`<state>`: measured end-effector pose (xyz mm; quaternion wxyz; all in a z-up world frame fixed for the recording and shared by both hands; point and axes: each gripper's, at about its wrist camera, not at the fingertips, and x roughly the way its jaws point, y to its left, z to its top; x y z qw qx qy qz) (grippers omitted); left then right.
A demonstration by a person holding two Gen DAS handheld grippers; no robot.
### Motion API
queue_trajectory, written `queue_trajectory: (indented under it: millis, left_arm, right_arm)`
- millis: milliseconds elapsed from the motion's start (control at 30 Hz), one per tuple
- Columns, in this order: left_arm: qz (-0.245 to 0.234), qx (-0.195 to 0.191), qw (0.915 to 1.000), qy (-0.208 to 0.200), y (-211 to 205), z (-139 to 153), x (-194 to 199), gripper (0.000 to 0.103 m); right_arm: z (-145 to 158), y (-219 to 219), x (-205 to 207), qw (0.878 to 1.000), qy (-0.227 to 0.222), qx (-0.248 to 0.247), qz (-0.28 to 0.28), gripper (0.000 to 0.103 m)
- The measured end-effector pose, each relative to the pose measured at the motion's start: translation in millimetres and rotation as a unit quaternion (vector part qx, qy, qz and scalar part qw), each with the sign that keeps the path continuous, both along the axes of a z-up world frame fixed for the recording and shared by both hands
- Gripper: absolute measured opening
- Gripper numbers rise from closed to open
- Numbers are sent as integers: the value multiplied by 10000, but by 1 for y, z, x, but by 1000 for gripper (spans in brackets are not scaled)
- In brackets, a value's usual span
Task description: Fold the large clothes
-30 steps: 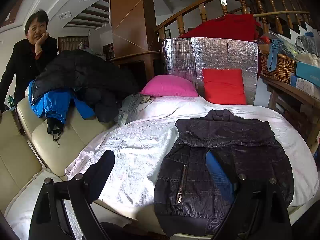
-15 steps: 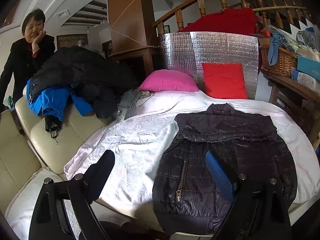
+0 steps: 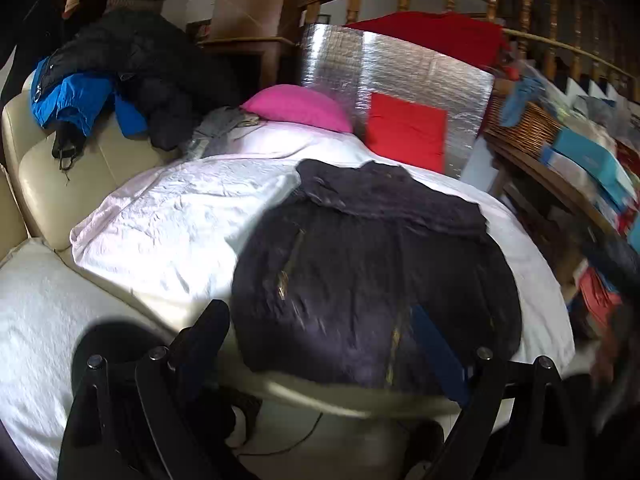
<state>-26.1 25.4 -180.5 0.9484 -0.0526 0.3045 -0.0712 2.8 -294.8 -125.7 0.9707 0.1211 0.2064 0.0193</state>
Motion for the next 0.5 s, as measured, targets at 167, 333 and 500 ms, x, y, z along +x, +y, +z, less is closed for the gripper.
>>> queue_trajectory:
  millis: [167, 333, 500]
  left_arm:
    - [12, 77, 9989, -461, 2, 15, -15, 93]
    - [369, 449, 9983, 91, 6, 14, 63, 93]
    - [622, 1242, 9897, 347, -9, 4, 202, 93]
  right_arm:
    - [-4, 0, -6, 10000, 2, -32, -23, 83]
    - [-15, -1, 14, 9991, 339, -235, -23, 83]
    - [-14, -42, 88, 9963, 740, -320, -305, 82]
